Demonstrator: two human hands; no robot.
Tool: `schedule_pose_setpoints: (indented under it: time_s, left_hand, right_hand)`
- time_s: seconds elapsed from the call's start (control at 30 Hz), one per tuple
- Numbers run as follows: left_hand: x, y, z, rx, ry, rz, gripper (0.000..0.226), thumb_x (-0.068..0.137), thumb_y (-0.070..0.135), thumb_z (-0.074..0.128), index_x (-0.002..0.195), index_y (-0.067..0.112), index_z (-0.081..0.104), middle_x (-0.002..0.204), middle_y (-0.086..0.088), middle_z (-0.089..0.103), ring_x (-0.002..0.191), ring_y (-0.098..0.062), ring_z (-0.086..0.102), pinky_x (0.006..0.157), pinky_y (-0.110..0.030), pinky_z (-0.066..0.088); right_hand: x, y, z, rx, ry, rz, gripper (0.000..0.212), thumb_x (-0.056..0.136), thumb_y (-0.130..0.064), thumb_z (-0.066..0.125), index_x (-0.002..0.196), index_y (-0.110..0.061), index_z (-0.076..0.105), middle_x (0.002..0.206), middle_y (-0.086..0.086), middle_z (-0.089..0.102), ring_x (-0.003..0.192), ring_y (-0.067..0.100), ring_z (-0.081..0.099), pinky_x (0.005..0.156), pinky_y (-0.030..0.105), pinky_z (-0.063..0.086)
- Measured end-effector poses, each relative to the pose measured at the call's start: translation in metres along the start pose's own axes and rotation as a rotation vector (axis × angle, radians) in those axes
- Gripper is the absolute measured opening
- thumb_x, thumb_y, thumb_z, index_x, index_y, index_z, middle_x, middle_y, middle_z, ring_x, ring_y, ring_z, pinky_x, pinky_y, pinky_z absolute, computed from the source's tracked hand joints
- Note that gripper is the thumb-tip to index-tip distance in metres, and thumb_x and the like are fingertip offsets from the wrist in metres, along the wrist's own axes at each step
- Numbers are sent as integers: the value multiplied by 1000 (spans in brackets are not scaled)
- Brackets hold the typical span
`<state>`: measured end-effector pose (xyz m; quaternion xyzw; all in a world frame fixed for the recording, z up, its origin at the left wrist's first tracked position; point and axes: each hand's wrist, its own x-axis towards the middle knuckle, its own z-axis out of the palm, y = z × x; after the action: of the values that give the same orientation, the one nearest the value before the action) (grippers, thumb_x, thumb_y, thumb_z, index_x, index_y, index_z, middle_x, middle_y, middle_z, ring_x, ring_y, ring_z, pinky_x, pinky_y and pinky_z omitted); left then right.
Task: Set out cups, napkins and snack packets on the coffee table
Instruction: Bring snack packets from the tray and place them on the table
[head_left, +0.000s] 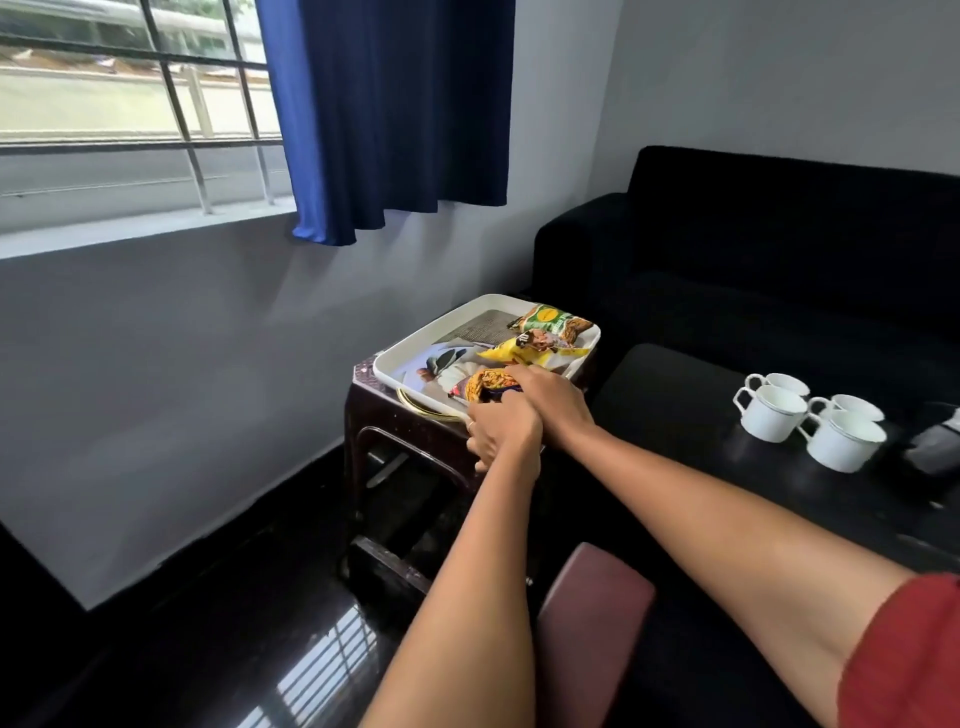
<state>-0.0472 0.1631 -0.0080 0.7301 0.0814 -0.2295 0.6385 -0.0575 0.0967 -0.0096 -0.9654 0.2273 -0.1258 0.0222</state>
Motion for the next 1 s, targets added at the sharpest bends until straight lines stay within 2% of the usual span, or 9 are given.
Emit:
schedule_pose_setpoints:
  time_s: [0.13,0.23,0.3,0.37,0.47,0.63,0.77,0.87,1.0]
  left_hand:
    - [-10,11,3,-222,25,-65,55,95,29,43,142,7,27,146,-18,34,131,-35,37,108,-43,34]
    - [-22,22,5,-438,0,-150,50,95,33,42,137,6,32,142,-18,39,124,-35,44,100,-42,42]
    - [-29,26,6,-590,-106,-237,48,94,38,44,132,9,39,133,-15,50,115,-33,53,95,-45,48]
    - [-40,29,6,-664,-271,-263,46,93,42,48,127,10,47,114,-12,61,97,-27,61,81,-41,53]
    - [-55,28,10,-576,-462,-222,44,92,39,51,124,9,52,90,-11,61,72,-21,60,61,-35,53]
    - [-101,20,33,-355,-615,-118,24,93,30,56,108,14,48,90,-11,60,77,-21,62,70,-35,54]
    - [-140,-2,56,-152,-697,-10,20,91,29,58,99,11,56,89,-7,62,79,-19,62,62,-29,51]
    - [-157,-18,66,-26,-814,71,14,88,30,61,91,17,63,93,-3,67,83,-18,64,71,-30,54]
    - [-174,-39,80,109,-991,167,22,89,31,60,106,19,63,101,-2,71,93,-22,67,92,-39,53]
  right_hand:
    - [-14,7,-12,52,92,-28,37,95,-23,51,132,-19,49,128,7,58,116,27,55,89,39,49]
    - [-29,16,-28,95,169,-77,41,94,-16,50,135,-18,47,133,6,55,122,25,52,97,40,46]
    - [-42,22,-40,133,225,-95,42,93,-13,51,135,-17,49,133,6,56,122,24,51,98,39,45]
    - [-57,31,-51,155,275,-122,44,90,-12,53,134,-17,51,130,5,58,121,23,52,98,37,46]
    - [-84,51,-65,248,355,-79,43,89,-12,56,132,-16,53,122,3,61,113,22,57,93,36,48]
    - [-142,97,-85,389,365,63,48,89,-22,60,136,-19,47,124,-2,56,113,14,54,94,27,45]
    - [-193,130,-99,563,262,219,54,88,-36,59,138,-24,41,126,-12,47,115,4,47,96,18,36]
    - [-224,146,-108,816,197,382,62,89,-45,55,143,-23,35,139,-7,44,124,9,45,108,32,37]
    - [-256,164,-113,1047,196,501,67,88,-40,58,146,-19,29,141,-2,46,126,13,47,110,38,38]
